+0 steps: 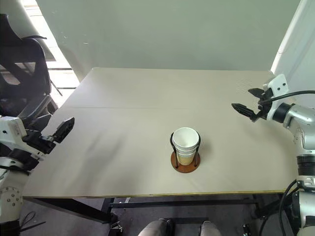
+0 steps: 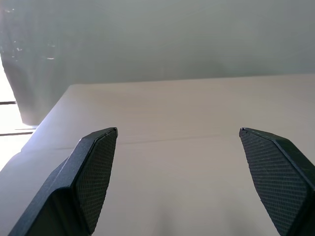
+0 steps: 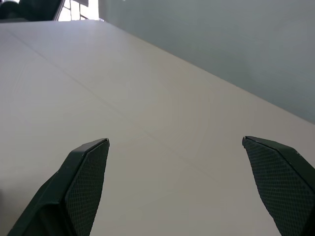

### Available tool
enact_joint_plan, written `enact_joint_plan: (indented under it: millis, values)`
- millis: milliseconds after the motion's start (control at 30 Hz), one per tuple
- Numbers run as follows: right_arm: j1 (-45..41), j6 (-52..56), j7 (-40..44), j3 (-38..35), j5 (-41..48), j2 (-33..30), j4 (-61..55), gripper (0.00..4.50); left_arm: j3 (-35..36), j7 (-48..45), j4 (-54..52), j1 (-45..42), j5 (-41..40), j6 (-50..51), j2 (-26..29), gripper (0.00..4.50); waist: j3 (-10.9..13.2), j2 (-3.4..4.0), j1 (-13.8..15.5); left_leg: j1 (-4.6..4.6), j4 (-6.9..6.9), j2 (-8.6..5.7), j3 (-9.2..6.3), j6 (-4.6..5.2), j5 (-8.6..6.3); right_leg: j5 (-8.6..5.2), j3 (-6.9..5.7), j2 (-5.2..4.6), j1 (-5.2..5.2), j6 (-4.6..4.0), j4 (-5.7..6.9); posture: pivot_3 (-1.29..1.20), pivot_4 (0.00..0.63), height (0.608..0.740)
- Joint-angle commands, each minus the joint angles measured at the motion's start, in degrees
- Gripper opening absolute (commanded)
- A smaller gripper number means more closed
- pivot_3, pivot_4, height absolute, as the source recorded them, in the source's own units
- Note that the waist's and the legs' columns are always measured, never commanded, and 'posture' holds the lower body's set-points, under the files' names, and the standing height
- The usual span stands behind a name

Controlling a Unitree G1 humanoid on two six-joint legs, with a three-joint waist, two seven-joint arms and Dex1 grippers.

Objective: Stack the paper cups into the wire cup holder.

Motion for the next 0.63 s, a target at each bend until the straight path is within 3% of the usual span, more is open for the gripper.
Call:
enact_joint_plan:
  millis: [33, 633]
  values:
    - [-2.11, -1.82, 1.05, -0.74, -0.86, 0.77, 1.94, 4.50, 2.52, 0.38, -2.85, 1.03, 0.16, 0.02, 0.28, 4.25, 0.00, 0.00, -0.02, 0.00, -0.03, 0.01, 0.00, -0.01, 0.00, -0.03, 0.00, 0.00, -0.04, -0.06, 0.00, 0.00, 0.150, 0.740]
    - [-5.01, -9.26, -1.80, -2.97, -3.97, 4.01, 8.37, 4.50, 0.14, 0.21, -3.20, 1.19, 2.55, -0.23, -0.80, 4.25, 0.00, 0.00, 0.09, -0.01, -0.50, 0.24, 0.05, -0.41, -0.07, -0.36, -0.23, 0.01, -0.24, -0.40, 0.00, 0.00, 0.150, 0.740]
